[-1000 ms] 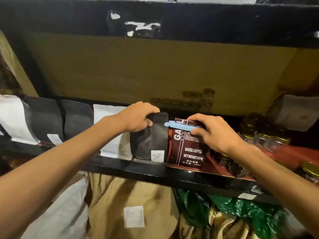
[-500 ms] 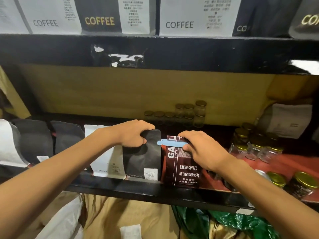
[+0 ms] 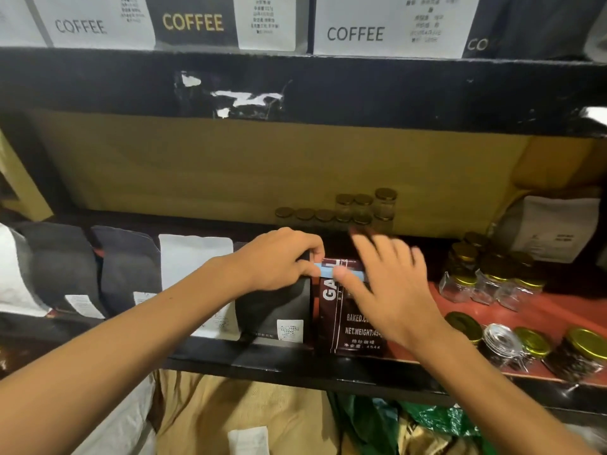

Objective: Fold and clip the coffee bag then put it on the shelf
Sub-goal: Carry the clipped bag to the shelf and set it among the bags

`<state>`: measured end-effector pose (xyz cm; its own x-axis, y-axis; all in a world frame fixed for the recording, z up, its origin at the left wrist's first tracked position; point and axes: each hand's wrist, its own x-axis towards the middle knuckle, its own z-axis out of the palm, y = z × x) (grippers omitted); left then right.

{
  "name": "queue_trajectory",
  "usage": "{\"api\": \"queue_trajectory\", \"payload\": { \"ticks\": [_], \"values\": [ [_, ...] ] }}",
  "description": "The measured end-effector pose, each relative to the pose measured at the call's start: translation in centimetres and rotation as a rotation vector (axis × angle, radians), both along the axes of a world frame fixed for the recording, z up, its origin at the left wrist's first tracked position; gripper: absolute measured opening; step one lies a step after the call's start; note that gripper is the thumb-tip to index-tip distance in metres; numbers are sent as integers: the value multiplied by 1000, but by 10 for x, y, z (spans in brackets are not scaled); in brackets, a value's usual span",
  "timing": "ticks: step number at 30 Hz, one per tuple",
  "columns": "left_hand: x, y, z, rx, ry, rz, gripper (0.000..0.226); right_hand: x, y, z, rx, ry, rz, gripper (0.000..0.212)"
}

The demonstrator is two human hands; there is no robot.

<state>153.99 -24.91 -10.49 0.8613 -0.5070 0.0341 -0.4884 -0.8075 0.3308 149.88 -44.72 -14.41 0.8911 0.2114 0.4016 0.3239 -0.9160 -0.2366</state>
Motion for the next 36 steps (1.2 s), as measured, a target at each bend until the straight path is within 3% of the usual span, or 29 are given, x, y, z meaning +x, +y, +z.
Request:
{"api": "queue_trajectory", "payload": {
  "ticks": [2, 5, 7, 18, 21, 22, 24, 27, 30, 34, 36],
  "values": [
    [0, 1, -1, 5, 4, 5, 14, -6, -3, -2, 328, -59, -98, 51],
    [1, -1, -2, 8, -4, 22, 14, -12, -3, -7, 919, 275, -172, 63],
    [1, -3, -4, 9, -19, 25, 13, -12, -1, -13, 1147, 427, -153, 69],
    [4, -6, -7, -4, -14, 30, 5, -13, -3, -26, 1379, 469, -100, 69],
    [3, -4, -6, -7, -7, 3, 4, -11, -10, -35, 1427, 518, -29, 82],
    [2, -2, -4, -29, -1, -14, 8, -10, -13, -40, 1451, 564, 7, 87],
    [-4, 5, -4, -45, -67, -12, 31, -14, -18, -51, 1480, 571, 38, 74],
    [-13, 21, -15, 77, -350, 94, 57, -23, -18, -70, 1425, 496, 22, 57],
    [-20, 33, -24, 43, -312, 79, 61, -30, -13, -80, 1407, 543, 33, 53],
    [-26, 53, -18, -190, -290, 156, 61, -33, -9, -90, 1355, 546, 18, 50],
    [-26, 78, -7, -16, -346, 223, 60, -36, -10, -98, 1336, 553, 1, 50]
  ]
}}
